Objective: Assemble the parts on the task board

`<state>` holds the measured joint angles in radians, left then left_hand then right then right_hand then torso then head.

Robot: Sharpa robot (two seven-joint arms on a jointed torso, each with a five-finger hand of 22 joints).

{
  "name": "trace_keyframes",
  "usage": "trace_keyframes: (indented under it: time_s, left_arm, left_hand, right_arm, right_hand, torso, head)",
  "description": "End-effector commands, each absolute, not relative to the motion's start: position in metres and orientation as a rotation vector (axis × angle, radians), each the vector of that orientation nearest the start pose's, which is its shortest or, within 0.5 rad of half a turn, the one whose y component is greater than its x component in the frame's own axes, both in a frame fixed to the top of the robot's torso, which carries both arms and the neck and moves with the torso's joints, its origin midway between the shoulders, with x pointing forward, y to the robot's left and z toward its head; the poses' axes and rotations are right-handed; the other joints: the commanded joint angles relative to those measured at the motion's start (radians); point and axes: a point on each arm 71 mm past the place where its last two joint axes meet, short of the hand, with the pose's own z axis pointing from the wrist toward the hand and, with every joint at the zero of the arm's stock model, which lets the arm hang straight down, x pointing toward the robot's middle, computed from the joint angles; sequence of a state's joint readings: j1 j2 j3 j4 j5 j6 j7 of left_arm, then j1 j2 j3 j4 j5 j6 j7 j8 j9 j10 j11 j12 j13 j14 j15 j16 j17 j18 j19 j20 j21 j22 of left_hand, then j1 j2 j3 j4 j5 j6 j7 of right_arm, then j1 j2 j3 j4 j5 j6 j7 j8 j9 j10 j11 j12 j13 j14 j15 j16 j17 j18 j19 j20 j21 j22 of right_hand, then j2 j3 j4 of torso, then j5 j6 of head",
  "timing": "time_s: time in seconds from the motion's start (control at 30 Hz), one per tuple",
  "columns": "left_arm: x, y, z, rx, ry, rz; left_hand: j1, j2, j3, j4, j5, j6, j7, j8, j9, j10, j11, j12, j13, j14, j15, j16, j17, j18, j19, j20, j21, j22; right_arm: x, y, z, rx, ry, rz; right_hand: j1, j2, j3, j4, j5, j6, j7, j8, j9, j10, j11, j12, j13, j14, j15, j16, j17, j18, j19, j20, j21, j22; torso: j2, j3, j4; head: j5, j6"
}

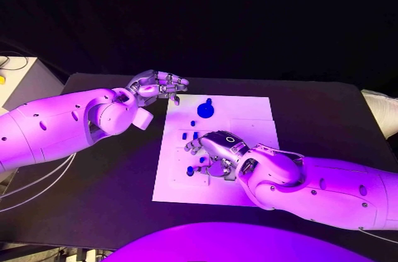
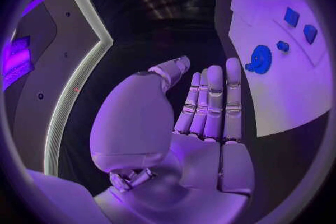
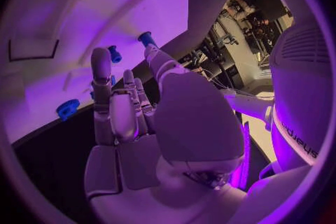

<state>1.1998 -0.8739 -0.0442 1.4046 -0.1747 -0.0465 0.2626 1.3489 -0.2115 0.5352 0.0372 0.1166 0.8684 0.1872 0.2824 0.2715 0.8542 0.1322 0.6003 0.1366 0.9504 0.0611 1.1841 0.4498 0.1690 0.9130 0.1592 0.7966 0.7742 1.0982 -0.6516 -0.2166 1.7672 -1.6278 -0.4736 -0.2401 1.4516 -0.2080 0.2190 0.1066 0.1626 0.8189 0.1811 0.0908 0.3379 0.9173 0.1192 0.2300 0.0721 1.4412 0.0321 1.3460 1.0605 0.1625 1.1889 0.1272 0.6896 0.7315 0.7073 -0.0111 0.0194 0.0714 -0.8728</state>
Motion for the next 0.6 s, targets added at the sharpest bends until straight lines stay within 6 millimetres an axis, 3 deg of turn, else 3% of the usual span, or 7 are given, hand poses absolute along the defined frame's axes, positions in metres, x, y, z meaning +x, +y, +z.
trace_keyframes:
  time_s: [0.03, 0.2, 0.4, 0.43, 0.53, 0.57, 0.6]
  left_arm:
    - [0.501, 0.243, -0.193, -0.964, 1.681, -1.538]
    - [0.5, 0.243, -0.194, -0.965, 1.683, -1.537]
    - [0.5, 0.243, -0.194, -0.965, 1.677, -1.538]
    - [0.5, 0.243, -0.194, -0.964, 1.673, -1.538]
    - [0.499, 0.243, -0.194, -0.964, 1.659, -1.539]
    - [0.499, 0.243, -0.194, -0.964, 1.654, -1.54]
    - [0.499, 0.243, -0.194, -0.964, 1.653, -1.541]
  left_hand:
    - [0.001, 0.006, -0.005, 0.001, -0.001, -0.007, -0.001, 0.005, -0.002, -0.006, -0.002, 0.004, -0.001, 0.002, 0.002, -0.003, -0.001, 0.014, 0.008, -0.001, -0.004, -0.001]
    - [0.001, 0.006, -0.005, 0.001, -0.001, -0.008, -0.001, 0.006, -0.002, -0.008, -0.002, 0.004, -0.002, 0.002, 0.002, -0.004, -0.001, 0.014, 0.009, -0.001, -0.005, -0.002]
    - [0.002, 0.006, -0.006, 0.002, -0.001, -0.008, -0.001, 0.006, -0.002, -0.009, -0.002, 0.004, -0.002, 0.001, 0.002, -0.004, -0.001, 0.014, 0.009, -0.001, -0.005, -0.002]
    - [0.002, 0.006, -0.006, 0.002, -0.001, -0.008, -0.001, 0.006, -0.002, -0.009, -0.002, 0.004, -0.002, 0.001, 0.002, -0.004, -0.001, 0.014, 0.009, -0.001, -0.005, -0.002]
    - [0.002, 0.007, -0.006, 0.002, -0.001, -0.008, -0.001, 0.006, -0.002, -0.008, -0.002, 0.005, -0.002, 0.001, 0.002, -0.004, -0.001, 0.014, 0.009, -0.001, -0.006, -0.003]
    - [0.003, 0.008, -0.006, 0.001, 0.0, -0.008, -0.001, 0.007, -0.002, -0.006, -0.002, 0.007, -0.002, 0.002, 0.002, -0.004, -0.001, 0.014, 0.01, -0.001, -0.006, -0.003]
    - [0.003, 0.008, -0.006, 0.001, 0.0, -0.008, -0.001, 0.007, -0.002, -0.006, -0.002, 0.007, -0.002, 0.002, 0.002, -0.004, -0.001, 0.014, 0.01, -0.001, -0.006, -0.003]
  right_arm:
    - [0.361, -0.059, -0.238, -0.297, 1.625, 0.986]
    - [0.364, -0.079, -0.225, -0.21, 1.638, 1.037]
    - [0.387, -0.136, -0.21, 0.133, 1.785, 1.073]
    - [0.391, -0.148, -0.208, 0.188, 1.803, 1.066]
    - [0.4, -0.183, -0.206, 0.312, 1.844, 1.03]
    - [0.402, -0.194, -0.206, 0.342, 1.857, 1.014]
    - [0.402, -0.196, -0.206, 0.348, 1.859, 1.011]
  right_hand:
    - [0.024, 0.004, -0.04, 0.024, 0.004, -0.01, -0.002, -0.007, -0.004, -0.017, -0.001, 0.022, 0.001, -0.006, -0.002, -0.004, -0.009, 0.018, 0.001, 0.001, -0.012, -0.006]
    - [0.062, 0.019, -0.043, 0.047, 0.017, 0.031, 0.003, 0.015, -0.003, 0.02, -0.002, 0.07, 0.003, 0.004, -0.002, 0.001, -0.003, 0.013, 0.024, -0.003, 0.01, 0.019]
    - [0.069, 0.021, 0.026, 0.075, 0.019, 0.092, 0.005, 0.037, -0.011, 0.098, -0.004, 0.077, -0.01, -0.021, -0.006, -0.039, -0.073, 0.02, -0.006, -0.004, -0.044, -0.016]
    - [0.045, 0.027, 0.044, 0.102, -0.002, 0.113, -0.006, 0.044, -0.013, 0.132, -0.014, 0.08, -0.007, -0.024, -0.011, -0.044, -0.081, 0.021, -0.009, -0.005, -0.049, -0.016]
    - [0.031, 0.011, 0.075, 0.129, 0.002, 0.162, -0.019, 0.066, -0.014, 0.236, -0.037, 0.105, 0.006, -0.013, -0.029, -0.035, -0.062, 0.021, 0.004, -0.02, -0.047, -0.01]
    - [0.026, 0.002, 0.081, 0.136, 0.003, 0.187, -0.034, 0.079, -0.011, 0.284, -0.053, 0.126, 0.021, 0.013, -0.042, -0.002, 0.003, 0.01, 0.041, -0.03, 0.017, 0.047]
    - [0.025, 0.0, 0.082, 0.138, 0.002, 0.194, -0.038, 0.083, -0.009, 0.299, -0.058, 0.134, 0.027, 0.021, -0.046, 0.01, 0.027, 0.007, 0.052, -0.033, 0.036, 0.064]
  torso:
    - [-0.001, -0.0001, 0.0005]
    - [-0.002, -0.0011, -0.0004]
    - [-0.004, -0.0047, -0.0008]
    - [-0.005, -0.0053, -0.001]
    - [-0.007, -0.0052, -0.0031]
    - [-0.009, -0.0053, -0.0037]
    - [-0.01, -0.0053, -0.004]
  head:
    - [-0.007, 0.0]
    - [-0.018, 0.0]
    - [-0.055, 0.0]
    - [-0.061, 0.0]
    - [-0.081, 0.0]
    - [-0.085, 0.0]
    - [-0.086, 0.0]
